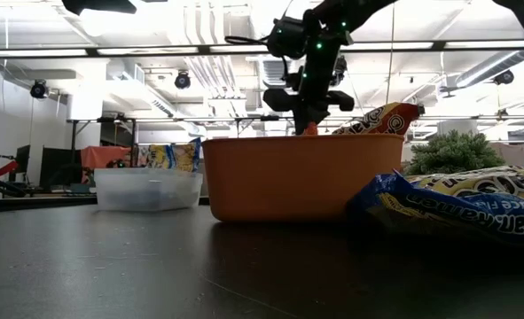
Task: Sort Maruchan noodles
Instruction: Put the orange noodle packet into the white bin
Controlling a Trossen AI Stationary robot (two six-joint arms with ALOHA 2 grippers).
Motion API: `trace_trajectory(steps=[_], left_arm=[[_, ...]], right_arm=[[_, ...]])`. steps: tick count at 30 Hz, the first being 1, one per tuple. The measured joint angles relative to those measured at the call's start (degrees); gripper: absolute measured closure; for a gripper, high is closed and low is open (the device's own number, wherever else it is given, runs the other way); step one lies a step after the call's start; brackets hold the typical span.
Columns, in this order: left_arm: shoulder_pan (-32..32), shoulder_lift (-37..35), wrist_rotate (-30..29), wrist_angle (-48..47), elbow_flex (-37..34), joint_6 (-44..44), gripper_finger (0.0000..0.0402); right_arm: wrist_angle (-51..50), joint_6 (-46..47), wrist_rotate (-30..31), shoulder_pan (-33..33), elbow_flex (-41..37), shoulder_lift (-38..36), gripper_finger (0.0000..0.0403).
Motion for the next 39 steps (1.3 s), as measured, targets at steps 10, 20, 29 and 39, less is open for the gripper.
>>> trace_trajectory(steps=[10,20,29,39], left_arm=[[0.0,0.0,0.0,0.0,0.0,0.0,0.0402],[0.0,0.0,0.0,0.0,0.0,0.0,0.0402],[0.0,0.0,0.3,0.0,0.0,0.0,0.0402],[0.0,0.0,0.4,0.0,0.0,0.0,0.0402]], right_arm=[[1.6,-0.9,-0.2,0.0,0.0,4.5,0.0393],[1.9,-0.9,0.1,0.2,0.0,6.7,0.0394],[2.3,-1.0,-0.3,0.1,0.0,6.4,0.0370],[1.0,-2.7,-0.6,-0.1,-0.1,4.2,0.0270]])
